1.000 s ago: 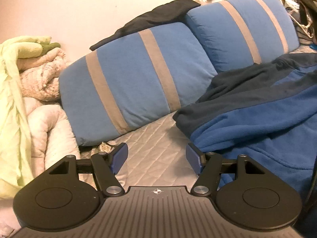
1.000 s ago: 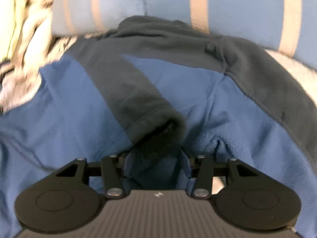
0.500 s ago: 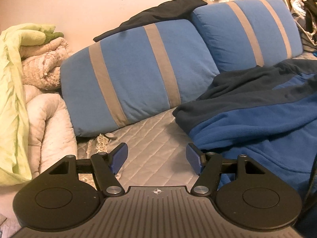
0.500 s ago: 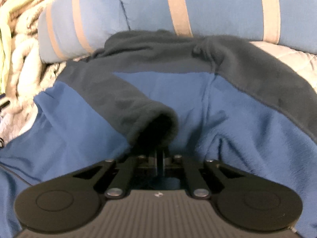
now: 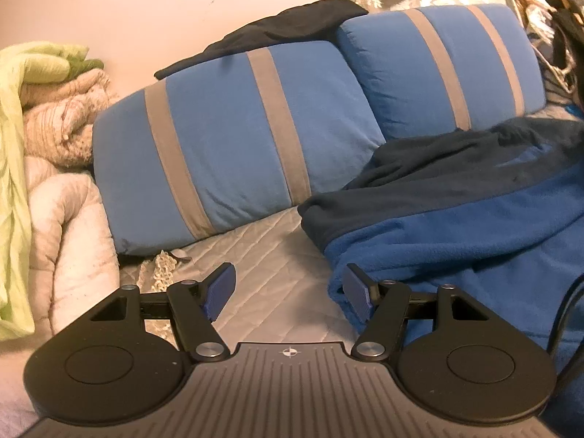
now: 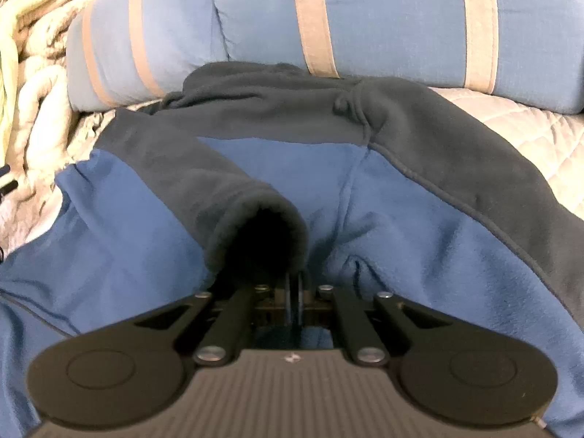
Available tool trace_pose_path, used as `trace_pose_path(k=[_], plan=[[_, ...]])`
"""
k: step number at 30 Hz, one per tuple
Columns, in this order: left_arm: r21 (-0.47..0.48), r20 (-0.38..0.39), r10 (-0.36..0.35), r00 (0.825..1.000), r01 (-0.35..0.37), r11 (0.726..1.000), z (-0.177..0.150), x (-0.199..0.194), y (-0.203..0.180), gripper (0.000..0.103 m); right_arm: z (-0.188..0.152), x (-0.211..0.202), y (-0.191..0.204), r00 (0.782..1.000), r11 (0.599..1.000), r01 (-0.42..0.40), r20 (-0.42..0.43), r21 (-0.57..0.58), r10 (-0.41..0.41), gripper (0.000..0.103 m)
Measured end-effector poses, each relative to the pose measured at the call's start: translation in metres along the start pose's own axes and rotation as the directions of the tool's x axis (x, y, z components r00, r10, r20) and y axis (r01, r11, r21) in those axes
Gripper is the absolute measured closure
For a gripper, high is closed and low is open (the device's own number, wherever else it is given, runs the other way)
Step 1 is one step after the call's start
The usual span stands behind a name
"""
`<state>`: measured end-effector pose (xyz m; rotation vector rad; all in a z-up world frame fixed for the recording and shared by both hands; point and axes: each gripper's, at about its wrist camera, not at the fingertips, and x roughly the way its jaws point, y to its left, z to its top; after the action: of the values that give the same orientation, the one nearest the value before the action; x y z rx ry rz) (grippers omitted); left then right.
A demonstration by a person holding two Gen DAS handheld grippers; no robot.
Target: Fold clothes
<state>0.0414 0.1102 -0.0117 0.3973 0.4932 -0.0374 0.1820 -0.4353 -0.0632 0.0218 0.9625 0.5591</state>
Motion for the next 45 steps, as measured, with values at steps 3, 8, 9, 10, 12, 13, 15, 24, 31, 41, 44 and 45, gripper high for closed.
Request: trace_pose_path(k=[3,8,9,10,12,13,15,24,31,41,44,45], plan=[[-0.037,-0.010,-0.013,1.000,0.012,0.999,-0.001,0.005,0.003,0.039,0.001,0.000,0.009,0.999,0.998,0.037,-0.022,-0.059,-0.039,0.081],[-0.191,-0.026,-0.075,0.997,0.069,0.979,-0.003,0.019,0.020,0.039,0.003,-0.017,0.027,0.990,0.970,0.140,0.008,-0.200,-0.142,0.020],[-0.234,-0.026,-0.096,0.995,0.087,0.968,-0.004,0.023,0.024,0.039,0.004,-0.023,0.032,0.987,0.958,0.162,0.026,-0.236,-0.161,0.017],[-0.276,-0.026,-0.118,0.993,0.106,0.955,-0.005,0.027,0.029,0.039,0.005,-0.029,0.036,0.984,0.947,0.179,0.042,-0.267,-0.174,0.016],[-0.381,-0.019,-0.180,0.983,0.159,0.911,-0.008,0.038,0.040,0.039,0.010,-0.040,0.043,0.979,0.932,0.203,0.067,-0.301,-0.192,0.015],[-0.430,-0.014,-0.211,0.977,0.185,0.884,-0.011,0.044,0.045,0.039,0.014,-0.046,0.048,0.976,0.925,0.216,0.086,-0.312,-0.199,0.012],[-0.534,-0.008,-0.289,0.957,0.240,0.810,-0.016,0.060,0.054,0.039,0.020,-0.056,0.057,0.970,0.913,0.238,0.126,-0.331,-0.207,0.008],[-0.754,-0.022,-0.426,0.904,0.265,0.601,-0.039,0.120,0.058,0.052,0.064,-0.083,0.124,0.953,0.893,0.224,0.278,-0.391,-0.118,0.001],[-0.764,-0.015,-0.427,0.904,0.265,0.588,-0.048,0.127,0.049,0.078,0.098,-0.062,0.182,0.957,0.848,0.193,0.284,-0.493,-0.052,0.000],[-0.660,-0.010,-0.400,0.916,0.295,0.691,-0.049,0.118,0.039,0.085,0.143,0.000,0.238,0.976,0.810,0.119,0.219,-0.574,0.012,0.000],[-0.637,-0.019,-0.399,0.917,0.296,0.712,-0.050,0.118,0.035,0.085,0.152,0.022,0.250,0.981,0.797,0.106,0.194,-0.594,0.015,0.000],[-0.618,-0.024,-0.393,0.919,0.296,0.729,-0.049,0.118,0.034,0.085,0.154,0.030,0.253,0.982,0.797,0.099,0.190,-0.596,0.021,0.000]])
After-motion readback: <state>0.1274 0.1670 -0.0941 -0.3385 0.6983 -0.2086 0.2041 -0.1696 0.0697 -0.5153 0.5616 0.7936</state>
